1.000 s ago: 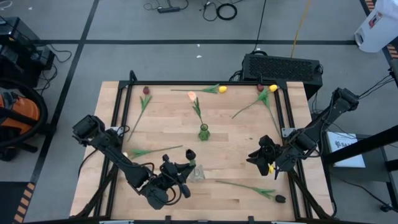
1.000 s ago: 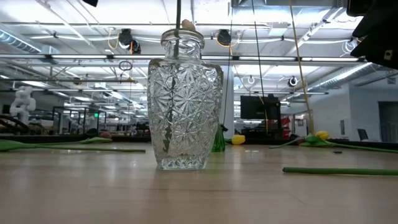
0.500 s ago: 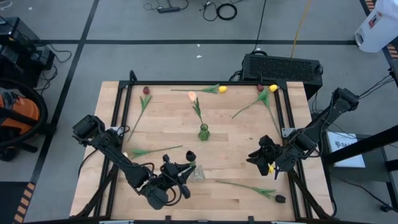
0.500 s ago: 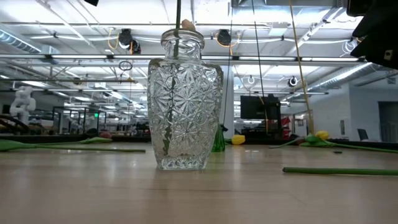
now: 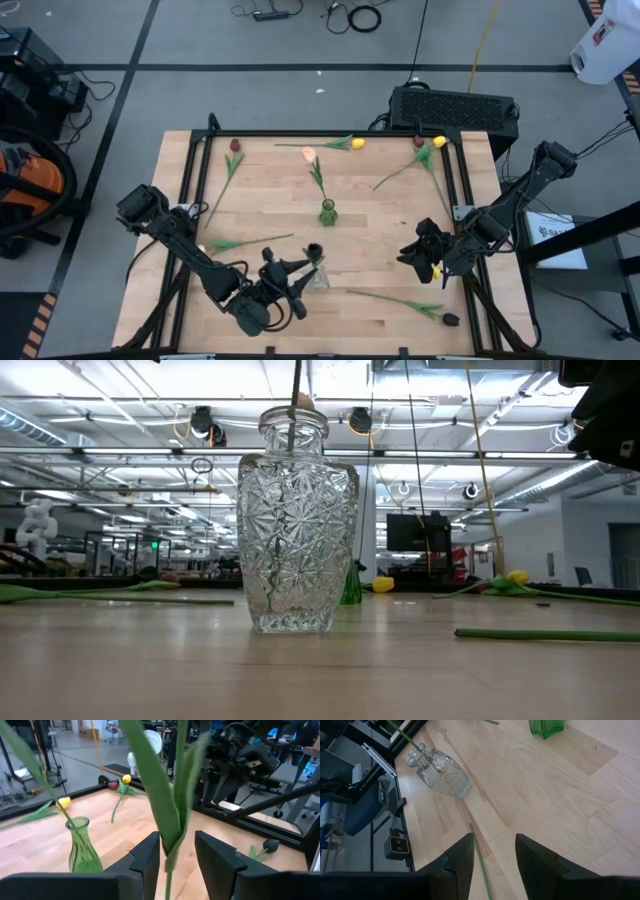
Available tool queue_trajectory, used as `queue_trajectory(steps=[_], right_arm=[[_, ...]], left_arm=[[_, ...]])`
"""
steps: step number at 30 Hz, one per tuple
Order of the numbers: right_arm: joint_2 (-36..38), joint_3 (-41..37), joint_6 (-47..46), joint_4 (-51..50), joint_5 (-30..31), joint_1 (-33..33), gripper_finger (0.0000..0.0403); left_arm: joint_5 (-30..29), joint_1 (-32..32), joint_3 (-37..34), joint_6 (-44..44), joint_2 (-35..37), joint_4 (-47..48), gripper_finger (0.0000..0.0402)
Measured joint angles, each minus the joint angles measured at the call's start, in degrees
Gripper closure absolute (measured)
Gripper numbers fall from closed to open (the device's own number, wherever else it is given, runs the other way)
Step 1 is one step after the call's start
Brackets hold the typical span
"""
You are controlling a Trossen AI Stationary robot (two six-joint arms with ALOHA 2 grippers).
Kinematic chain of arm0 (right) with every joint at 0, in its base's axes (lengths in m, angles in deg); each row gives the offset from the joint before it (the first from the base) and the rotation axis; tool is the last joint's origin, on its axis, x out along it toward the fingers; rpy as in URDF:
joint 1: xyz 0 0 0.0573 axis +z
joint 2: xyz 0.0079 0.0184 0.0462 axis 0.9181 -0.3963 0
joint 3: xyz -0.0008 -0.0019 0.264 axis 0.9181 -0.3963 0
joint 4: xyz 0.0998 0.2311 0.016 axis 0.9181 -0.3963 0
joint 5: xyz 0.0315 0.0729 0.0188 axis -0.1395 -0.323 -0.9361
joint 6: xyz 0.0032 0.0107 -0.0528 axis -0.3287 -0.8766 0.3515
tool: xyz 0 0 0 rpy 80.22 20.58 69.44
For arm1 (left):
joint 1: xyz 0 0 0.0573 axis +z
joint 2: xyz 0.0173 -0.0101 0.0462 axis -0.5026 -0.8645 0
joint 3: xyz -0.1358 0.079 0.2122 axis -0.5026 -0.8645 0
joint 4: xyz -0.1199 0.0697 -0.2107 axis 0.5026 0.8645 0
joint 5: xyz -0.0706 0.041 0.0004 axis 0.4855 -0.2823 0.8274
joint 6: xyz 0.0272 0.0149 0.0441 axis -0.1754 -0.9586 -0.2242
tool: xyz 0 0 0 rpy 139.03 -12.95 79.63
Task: Sort flowers into vase by color
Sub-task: Put the left black flower into the transparent vase, then put the right yellow flower into the green vase
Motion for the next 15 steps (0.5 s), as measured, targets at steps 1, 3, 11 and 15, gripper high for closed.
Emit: queue_trajectory(steps=[1, 3, 11, 15], right_arm=[[0.0, 0.0, 0.0, 0.0, 0.0, 0.0, 0.0267], [0.0, 0.0, 0.0, 0.0, 0.0, 0.0, 0.0267], [0.0, 0.0, -0.2, 0.0, -0.01, 0.0, 0.0267], [0.0, 0.0, -2.17, 0.11, -0.22, 0.0, 0.0267]], left_arm=[[0.0, 0.0, 0.0, -1.32, 0.0, -0.85, 0.0269], [0.01, 0.0, 0.02, -3.53, 0.23, -1.88, 0.0269], [-2.03, -1.13, 0.07, -5.4, 3.56, -1.08, 0.0269], [-8.27, -3.27, 0.11, -5.12, 5.26, 1.89, 0.0269]])
